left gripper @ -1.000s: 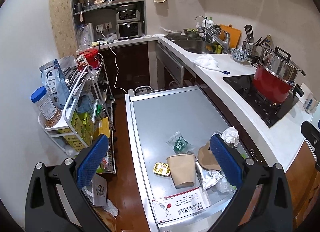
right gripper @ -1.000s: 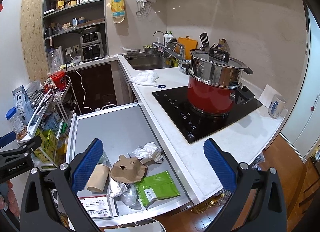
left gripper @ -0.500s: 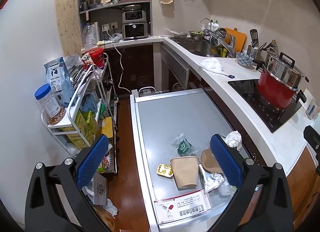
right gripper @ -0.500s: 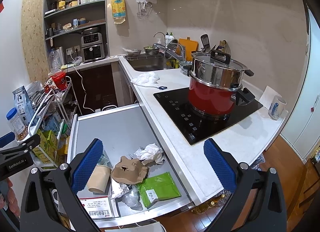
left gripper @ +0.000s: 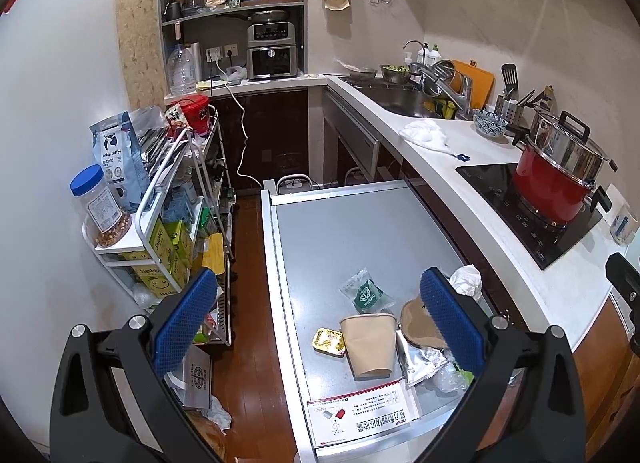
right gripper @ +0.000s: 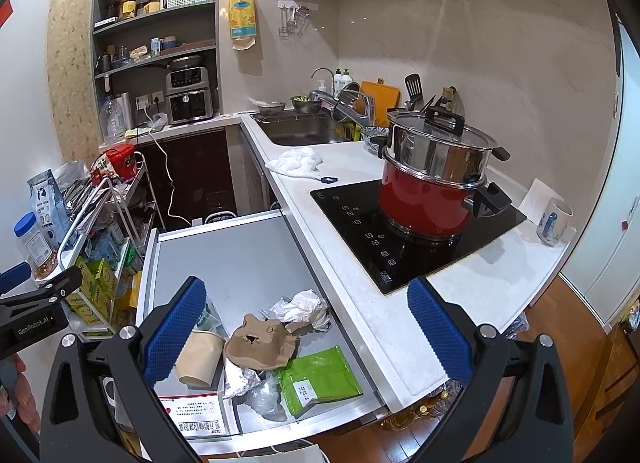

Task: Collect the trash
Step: 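Move both tools toward the trash on the grey tray, then grasp the brown cardboard piece with right tool while left tool grasps the paper cup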

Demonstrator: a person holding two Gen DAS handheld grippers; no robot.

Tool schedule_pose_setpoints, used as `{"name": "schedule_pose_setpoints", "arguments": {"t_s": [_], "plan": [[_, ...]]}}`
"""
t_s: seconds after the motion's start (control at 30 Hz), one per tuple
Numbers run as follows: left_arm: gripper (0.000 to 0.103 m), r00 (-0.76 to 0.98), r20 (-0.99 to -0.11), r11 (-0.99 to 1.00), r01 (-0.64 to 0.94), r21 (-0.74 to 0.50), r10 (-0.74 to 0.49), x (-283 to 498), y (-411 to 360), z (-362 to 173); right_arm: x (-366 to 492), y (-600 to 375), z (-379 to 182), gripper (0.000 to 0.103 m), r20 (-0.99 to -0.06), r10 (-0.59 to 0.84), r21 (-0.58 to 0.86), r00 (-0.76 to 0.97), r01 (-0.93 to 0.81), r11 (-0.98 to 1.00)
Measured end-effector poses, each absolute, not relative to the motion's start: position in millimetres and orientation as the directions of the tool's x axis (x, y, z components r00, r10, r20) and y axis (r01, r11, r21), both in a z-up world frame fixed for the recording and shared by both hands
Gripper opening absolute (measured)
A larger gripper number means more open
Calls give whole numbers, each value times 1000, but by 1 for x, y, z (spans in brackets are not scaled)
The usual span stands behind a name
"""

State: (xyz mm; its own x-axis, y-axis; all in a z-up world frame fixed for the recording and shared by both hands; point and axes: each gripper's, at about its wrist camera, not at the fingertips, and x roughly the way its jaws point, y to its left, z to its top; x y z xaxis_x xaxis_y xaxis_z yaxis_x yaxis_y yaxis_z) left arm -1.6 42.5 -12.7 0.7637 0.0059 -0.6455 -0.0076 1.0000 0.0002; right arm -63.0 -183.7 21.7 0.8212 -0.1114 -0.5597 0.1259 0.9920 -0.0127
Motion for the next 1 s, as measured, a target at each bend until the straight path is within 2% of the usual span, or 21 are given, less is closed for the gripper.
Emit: {"name": "schedule_pose_setpoints", "arguments": {"t_s": [0.43, 0.57, 0.7, 0.9, 1.0], "plan": [[101, 745, -667, 1000, 10, -11, -14, 3, 43, -25, -56, -183, 15, 99, -577, -90, 1, 812, 111, 994], [101, 700, -712, 999, 44, -32, -54, 8, 39, -52, -48, -189, 2, 99, -608, -72, 23, 791, 109, 994], [101, 642, -766, 998, 60, 4, -36, 15, 31, -87, -37, -193, -14, 99, -641, -64, 27, 765, 106, 994], [101, 552, -830, 993, 115, -15, -76, 28, 17, -138, 4, -180, -51, 98, -728, -36, 13, 684, 66, 998], [101, 524, -848, 991, 133, -13, -81, 33, 10, -156, 29, -171, -76, 91, -778, -16, 20, 628, 50, 999]]}}
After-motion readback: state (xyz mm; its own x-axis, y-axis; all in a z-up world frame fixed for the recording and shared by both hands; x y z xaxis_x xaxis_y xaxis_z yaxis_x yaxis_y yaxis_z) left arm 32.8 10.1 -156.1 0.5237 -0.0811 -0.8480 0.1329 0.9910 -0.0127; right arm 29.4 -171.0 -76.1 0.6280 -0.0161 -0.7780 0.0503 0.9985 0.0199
